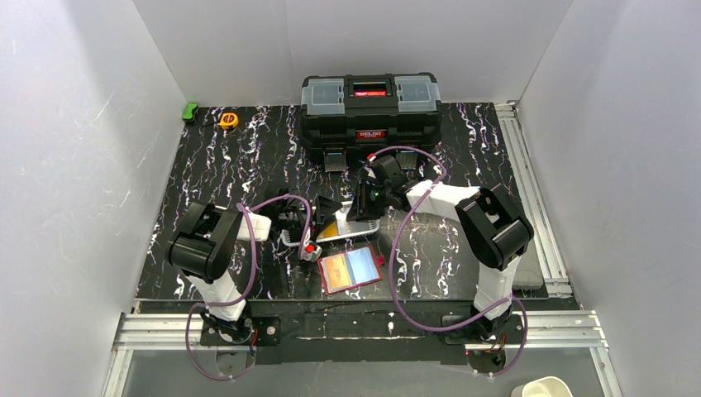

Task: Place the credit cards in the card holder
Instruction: Pick up the credit card from the storage box.

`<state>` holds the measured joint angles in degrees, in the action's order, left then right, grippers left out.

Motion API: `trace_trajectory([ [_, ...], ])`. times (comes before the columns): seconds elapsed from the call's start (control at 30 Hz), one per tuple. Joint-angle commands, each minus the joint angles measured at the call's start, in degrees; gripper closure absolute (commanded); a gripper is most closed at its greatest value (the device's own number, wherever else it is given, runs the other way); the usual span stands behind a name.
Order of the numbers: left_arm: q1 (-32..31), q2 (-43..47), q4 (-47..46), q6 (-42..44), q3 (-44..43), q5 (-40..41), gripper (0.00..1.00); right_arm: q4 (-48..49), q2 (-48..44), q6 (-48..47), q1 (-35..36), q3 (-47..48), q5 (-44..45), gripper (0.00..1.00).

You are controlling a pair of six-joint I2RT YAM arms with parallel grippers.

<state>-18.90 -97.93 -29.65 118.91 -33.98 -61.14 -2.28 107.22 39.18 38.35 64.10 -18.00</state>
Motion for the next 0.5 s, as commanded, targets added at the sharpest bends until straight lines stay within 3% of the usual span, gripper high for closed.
trace_trajectory([
  [0.0, -2.24, -1.03, 3.8, 28.92, 0.67, -6.0, 0.44, 12.96, 0.11, 2.8, 1.99, 0.67, -8.0, 0.62],
  [0.47, -2.16, -0.84, 3.03, 28.69, 1.28, -6.18, 0.41, 25.13, -5.83, 2.92, 1.99, -3.98, -14.13, 0.6],
])
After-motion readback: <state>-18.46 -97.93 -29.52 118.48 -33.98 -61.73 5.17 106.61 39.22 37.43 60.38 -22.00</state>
